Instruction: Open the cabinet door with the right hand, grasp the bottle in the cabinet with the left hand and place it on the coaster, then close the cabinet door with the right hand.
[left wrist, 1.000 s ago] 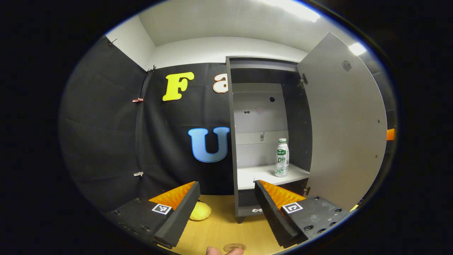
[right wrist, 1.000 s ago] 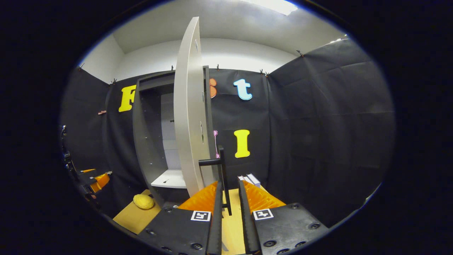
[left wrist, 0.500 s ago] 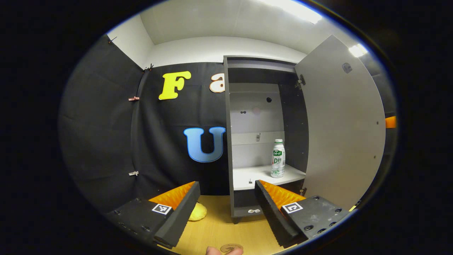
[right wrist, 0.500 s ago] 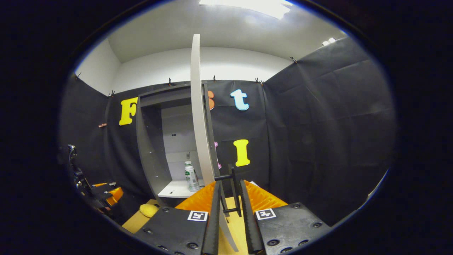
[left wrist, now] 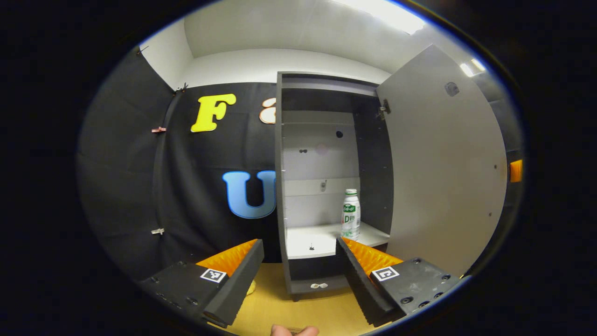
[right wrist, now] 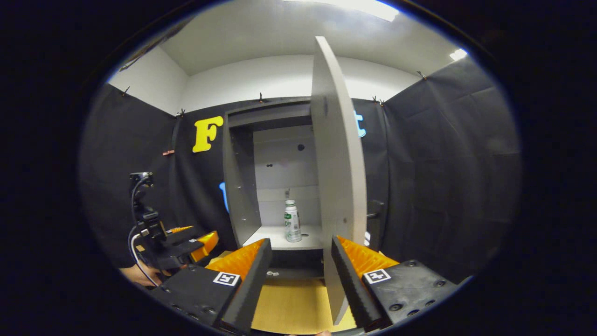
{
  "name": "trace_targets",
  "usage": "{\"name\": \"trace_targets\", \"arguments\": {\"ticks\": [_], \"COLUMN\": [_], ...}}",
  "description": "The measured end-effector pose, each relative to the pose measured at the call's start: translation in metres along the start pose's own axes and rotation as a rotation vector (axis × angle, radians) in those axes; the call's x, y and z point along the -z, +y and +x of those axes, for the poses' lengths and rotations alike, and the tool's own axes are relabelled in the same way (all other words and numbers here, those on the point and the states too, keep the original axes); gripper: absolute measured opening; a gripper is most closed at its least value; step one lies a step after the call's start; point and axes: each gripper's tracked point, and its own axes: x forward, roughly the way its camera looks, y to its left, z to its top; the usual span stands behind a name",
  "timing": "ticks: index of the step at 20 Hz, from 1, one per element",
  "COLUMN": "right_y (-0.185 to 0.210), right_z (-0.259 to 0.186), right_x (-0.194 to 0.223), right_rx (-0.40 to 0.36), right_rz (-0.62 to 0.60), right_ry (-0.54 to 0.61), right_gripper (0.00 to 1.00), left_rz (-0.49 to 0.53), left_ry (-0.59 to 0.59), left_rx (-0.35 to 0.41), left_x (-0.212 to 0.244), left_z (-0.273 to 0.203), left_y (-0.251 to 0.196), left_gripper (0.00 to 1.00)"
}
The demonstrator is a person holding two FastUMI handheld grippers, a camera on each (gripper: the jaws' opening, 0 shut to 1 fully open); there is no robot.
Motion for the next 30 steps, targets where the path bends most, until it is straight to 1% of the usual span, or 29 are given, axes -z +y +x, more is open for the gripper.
{"name": "trace_targets", "arguments": {"ticks": [1,2,3,4,6,8,10,14,19,23,28,30], "right_y": [0.001,0.002,0.002,0.004,-0.001,-0.003,-0.002,0.003,0.012,0.017,0.018,0.019], "right_z": [0.002,0.004,0.009,0.011,0.010,0.014,0.031,0.049,0.060,0.066,0.078,0.082], "right_x": [0.004,0.005,0.004,0.001,0.002,0.002,0.003,0.017,0.021,0.026,0.031,0.030], "right_rx": [0.004,0.011,0.015,0.020,0.036,0.051,0.056,0.050,-0.011,-0.061,-0.101,-0.106], "right_rz": [-0.009,-0.009,0.004,0.016,0.008,-0.009,-0.005,-0.060,-0.081,-0.060,-0.067,-0.063], "right_ry": [0.008,0.008,0.005,-0.005,-0.025,-0.036,-0.034,-0.039,-0.030,-0.015,-0.005,-0.008], "right_gripper": [0.88,0.98,0.99,0.99,1.00,1.00,0.99,0.99,0.98,0.98,0.97,0.98], "left_rz": [0.004,0.007,0.007,0.005,0.000,0.005,0.005,0.005,0.003,-0.022,-0.028,-0.014], "left_ry": [-0.002,-0.005,-0.008,-0.010,-0.004,-0.002,0.004,0.021,0.064,0.096,0.110,0.107], "left_rx": [0.024,0.048,0.074,0.100,0.135,0.152,0.163,0.144,0.074,0.036,0.035,0.048], "left_x": [-0.001,-0.002,-0.003,-0.002,0.001,0.004,0.009,0.022,0.047,0.064,0.074,0.075], "left_z": [0.010,0.019,0.031,0.042,0.068,0.093,0.121,0.178,0.240,0.278,0.314,0.321], "left_y": [-0.011,-0.020,-0.033,-0.045,-0.068,-0.086,-0.105,-0.125,-0.130,-0.130,-0.136,-0.140], "left_gripper": [0.98,0.98,0.99,0.98,0.99,0.98,0.97,0.98,0.98,0.98,0.98,0.97]}}
